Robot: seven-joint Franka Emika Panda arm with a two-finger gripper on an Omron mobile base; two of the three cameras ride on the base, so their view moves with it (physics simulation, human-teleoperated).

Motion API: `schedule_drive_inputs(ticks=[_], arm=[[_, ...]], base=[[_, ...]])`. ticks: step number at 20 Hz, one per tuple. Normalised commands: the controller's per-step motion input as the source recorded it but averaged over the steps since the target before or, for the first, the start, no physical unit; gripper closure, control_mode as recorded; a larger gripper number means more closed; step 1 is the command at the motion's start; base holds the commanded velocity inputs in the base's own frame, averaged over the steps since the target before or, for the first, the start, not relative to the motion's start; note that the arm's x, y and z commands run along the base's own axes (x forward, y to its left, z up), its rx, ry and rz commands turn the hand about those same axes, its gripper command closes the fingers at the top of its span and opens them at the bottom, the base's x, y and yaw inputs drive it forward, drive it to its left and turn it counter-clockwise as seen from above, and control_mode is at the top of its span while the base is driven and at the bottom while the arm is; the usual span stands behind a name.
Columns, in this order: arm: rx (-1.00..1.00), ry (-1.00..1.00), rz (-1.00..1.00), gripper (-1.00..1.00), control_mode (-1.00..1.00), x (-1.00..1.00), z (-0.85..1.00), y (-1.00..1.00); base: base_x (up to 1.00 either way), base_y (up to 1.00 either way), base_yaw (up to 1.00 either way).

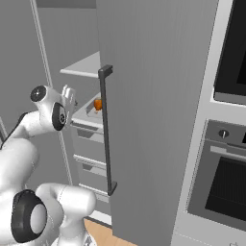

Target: Take the meat container that has the chicken drumstick and place it on the second highest rack of the freezer. Then take the vegetable container that has the corn and bell pepper and place it on the highest rack of the freezer.

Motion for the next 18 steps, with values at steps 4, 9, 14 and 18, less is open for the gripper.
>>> schedule_drive_inputs(ticks=[4, 9, 14, 18], arm=[[0.01, 0.01, 0.00, -1.00, -1.00, -1.00, 0.79, -0.23], [0.00, -0.03, 0.11, -1.00, -1.00, -1.00, 0.23, -0.28], [0.00, -0.06, 0.14, -1.00, -1.00, -1.00, 0.01, -0.34], [0.00, -0.08, 0.06, -1.00, -1.00, -1.00, 0.00, -0.11]], base=[[0.00, 0.00, 0.00], [0.00, 0.00, 0.00], [0.00, 0.00, 0.00], [0.00, 0.00, 0.00]])
